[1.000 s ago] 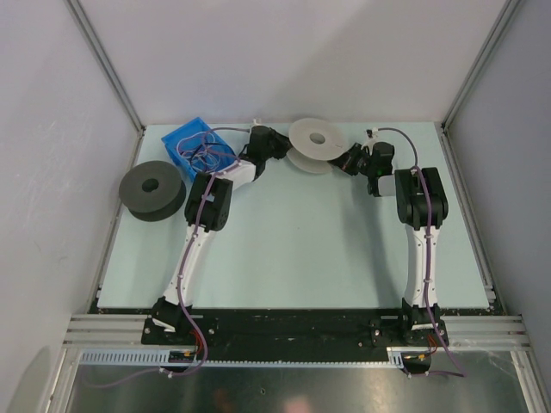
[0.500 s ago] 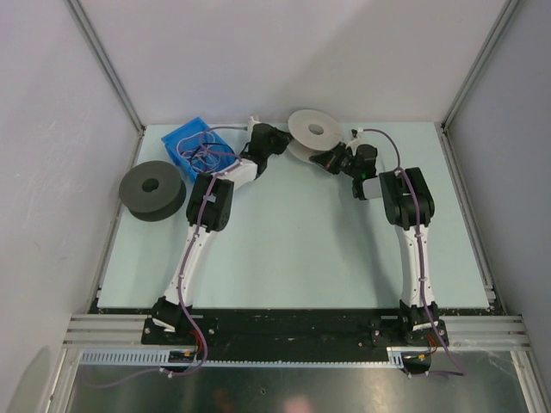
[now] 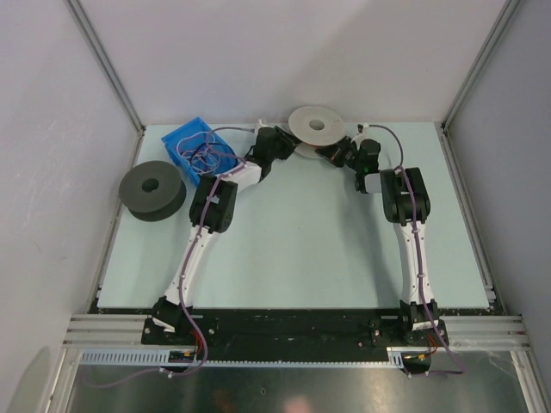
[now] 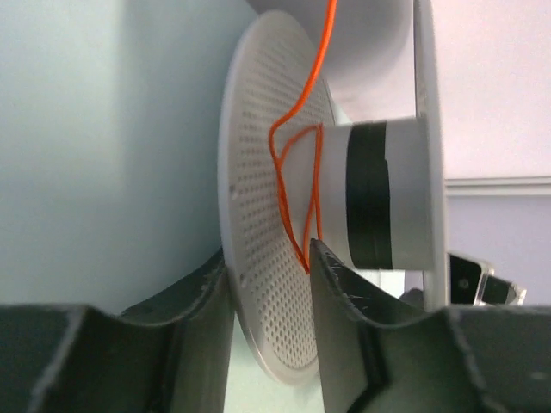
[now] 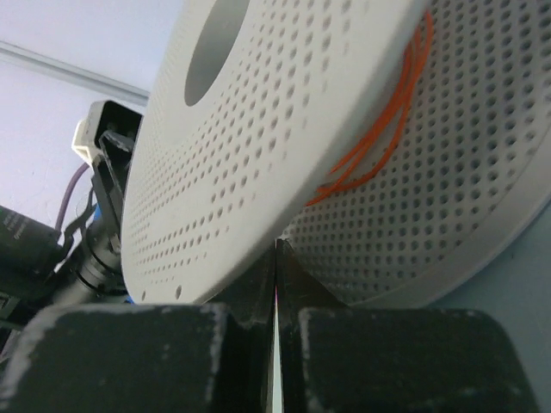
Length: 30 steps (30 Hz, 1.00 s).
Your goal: Wrap the cables
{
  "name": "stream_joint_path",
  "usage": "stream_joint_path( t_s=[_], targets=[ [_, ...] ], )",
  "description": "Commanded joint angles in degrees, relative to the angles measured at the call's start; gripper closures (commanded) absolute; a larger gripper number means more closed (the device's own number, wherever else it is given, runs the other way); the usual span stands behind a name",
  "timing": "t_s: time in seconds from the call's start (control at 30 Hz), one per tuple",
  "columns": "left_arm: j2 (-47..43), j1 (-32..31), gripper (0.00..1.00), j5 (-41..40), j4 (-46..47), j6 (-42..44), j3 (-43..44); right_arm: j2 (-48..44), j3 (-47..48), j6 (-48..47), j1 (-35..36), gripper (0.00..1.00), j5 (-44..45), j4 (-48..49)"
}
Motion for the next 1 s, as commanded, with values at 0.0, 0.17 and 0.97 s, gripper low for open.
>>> stream_joint_path(
  t_s=[0.0,0.17,0.97],
  targets=[
    [-1.23,-0.63,0.54,2.59,1.70,1.94,-1.33,2.46,4.41,-1.18,0.28,1.00,1.40,-0.86],
    [-4.53,0.42,0.46,3.71,1.71,0.38,-5.54,2.55,5.28,-1.64,0.45,1.00,2.33,-1.58],
    [-28.26,1.86,0.37,11.17,5.88,-2.55,-39.37,-6.11,-5.53,-4.43,0.63,1.00,2.63,-2.37]
  ],
)
